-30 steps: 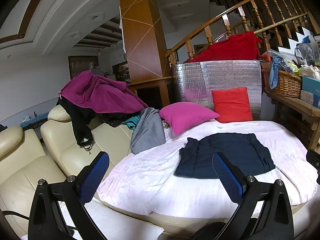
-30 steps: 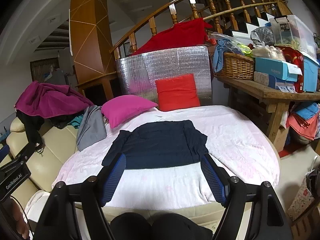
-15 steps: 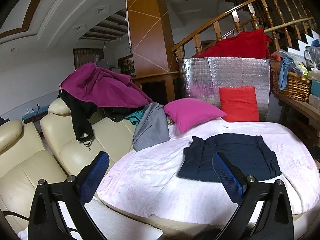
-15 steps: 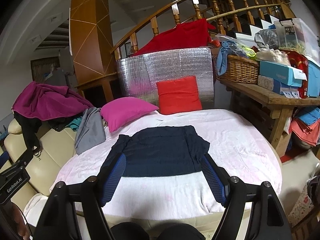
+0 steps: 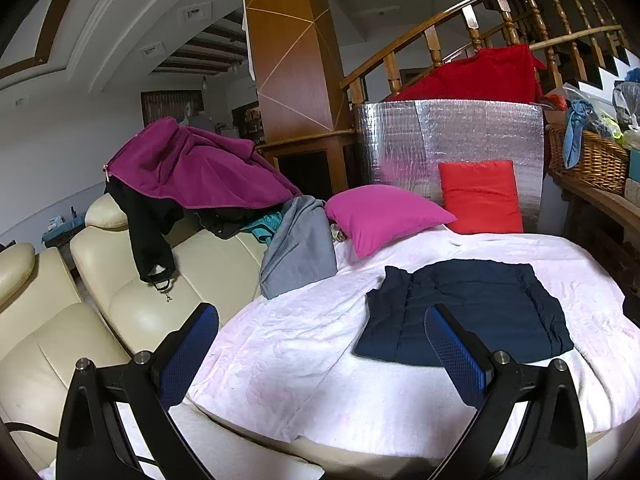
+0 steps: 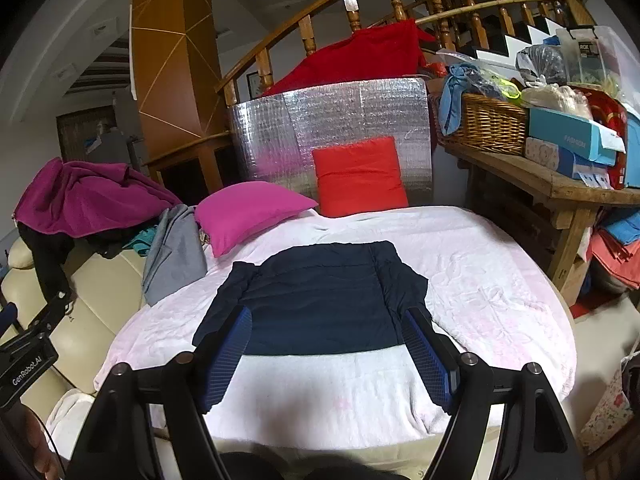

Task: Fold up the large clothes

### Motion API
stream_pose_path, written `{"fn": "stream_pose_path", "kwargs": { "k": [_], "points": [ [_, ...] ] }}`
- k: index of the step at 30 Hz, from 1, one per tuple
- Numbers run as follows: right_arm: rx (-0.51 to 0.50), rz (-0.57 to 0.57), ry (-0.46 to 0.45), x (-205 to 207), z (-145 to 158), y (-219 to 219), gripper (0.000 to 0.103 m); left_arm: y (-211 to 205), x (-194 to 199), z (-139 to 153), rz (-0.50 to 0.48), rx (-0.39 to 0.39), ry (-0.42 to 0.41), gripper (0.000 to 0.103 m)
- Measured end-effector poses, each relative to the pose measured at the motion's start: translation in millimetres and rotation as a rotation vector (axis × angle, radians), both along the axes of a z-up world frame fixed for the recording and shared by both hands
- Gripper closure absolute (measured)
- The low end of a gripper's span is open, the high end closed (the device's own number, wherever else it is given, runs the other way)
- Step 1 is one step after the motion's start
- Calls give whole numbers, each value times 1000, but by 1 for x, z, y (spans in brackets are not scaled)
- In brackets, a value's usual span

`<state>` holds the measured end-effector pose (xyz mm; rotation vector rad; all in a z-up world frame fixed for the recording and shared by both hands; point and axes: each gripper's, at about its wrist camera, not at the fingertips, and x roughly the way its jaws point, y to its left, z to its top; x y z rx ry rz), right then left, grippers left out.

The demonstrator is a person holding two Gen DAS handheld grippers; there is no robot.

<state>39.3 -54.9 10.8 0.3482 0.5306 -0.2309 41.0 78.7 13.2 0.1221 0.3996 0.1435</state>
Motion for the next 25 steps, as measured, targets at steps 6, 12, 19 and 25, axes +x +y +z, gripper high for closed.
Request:
{"fn": "stream_pose_path", "kwargs": {
  "k": [6, 12, 19, 25],
  "points": [
    [2, 4, 5, 20, -10, -6, 23, -11, 22, -2, -7, -2, 9, 1],
    [15, -23, 5, 43, -28, -20, 23, -28, 51, -12, -37, -5, 30, 1],
    [84, -76, 72, 99, -75, -78, 23, -11, 136, -50, -113, -119, 137, 1],
    [88, -269, 146, 173, -166, -219, 16, 86, 292, -140, 143, -222, 306, 1]
  ]
}}
